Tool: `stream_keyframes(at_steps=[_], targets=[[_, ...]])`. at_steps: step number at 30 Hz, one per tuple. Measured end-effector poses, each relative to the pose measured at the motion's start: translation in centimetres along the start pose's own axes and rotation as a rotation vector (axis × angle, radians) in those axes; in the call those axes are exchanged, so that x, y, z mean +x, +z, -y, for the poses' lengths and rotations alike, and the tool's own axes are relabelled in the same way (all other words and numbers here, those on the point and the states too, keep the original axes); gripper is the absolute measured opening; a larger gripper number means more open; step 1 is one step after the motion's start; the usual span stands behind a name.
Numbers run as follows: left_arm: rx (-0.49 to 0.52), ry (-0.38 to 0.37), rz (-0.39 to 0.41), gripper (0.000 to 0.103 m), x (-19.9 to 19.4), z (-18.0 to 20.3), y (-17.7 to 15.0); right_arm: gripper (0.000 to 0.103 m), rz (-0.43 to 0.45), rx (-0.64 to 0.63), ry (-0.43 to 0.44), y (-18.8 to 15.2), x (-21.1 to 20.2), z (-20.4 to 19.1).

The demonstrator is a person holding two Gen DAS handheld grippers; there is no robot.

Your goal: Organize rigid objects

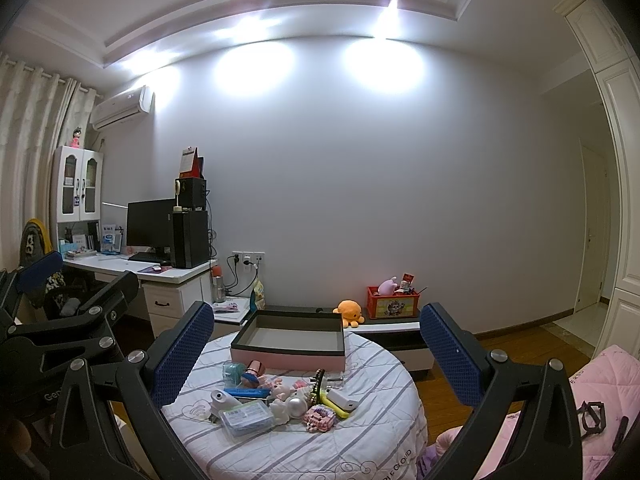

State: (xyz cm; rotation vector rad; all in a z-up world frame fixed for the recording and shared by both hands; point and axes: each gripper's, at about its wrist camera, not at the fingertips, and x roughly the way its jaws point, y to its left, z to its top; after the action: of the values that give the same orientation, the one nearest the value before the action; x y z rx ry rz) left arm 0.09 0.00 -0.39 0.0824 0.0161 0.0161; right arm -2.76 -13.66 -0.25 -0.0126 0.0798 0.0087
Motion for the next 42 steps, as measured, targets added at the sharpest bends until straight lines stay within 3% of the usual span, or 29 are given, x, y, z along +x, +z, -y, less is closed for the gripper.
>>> stream_keyframes(at_steps=[42], targets=[[0.003, -0.001, 0.009, 0.103, -0.55, 0.08, 0.74, 0.103, -0.002, -0.001, -0.005, 0.44, -0.16, 0.10]])
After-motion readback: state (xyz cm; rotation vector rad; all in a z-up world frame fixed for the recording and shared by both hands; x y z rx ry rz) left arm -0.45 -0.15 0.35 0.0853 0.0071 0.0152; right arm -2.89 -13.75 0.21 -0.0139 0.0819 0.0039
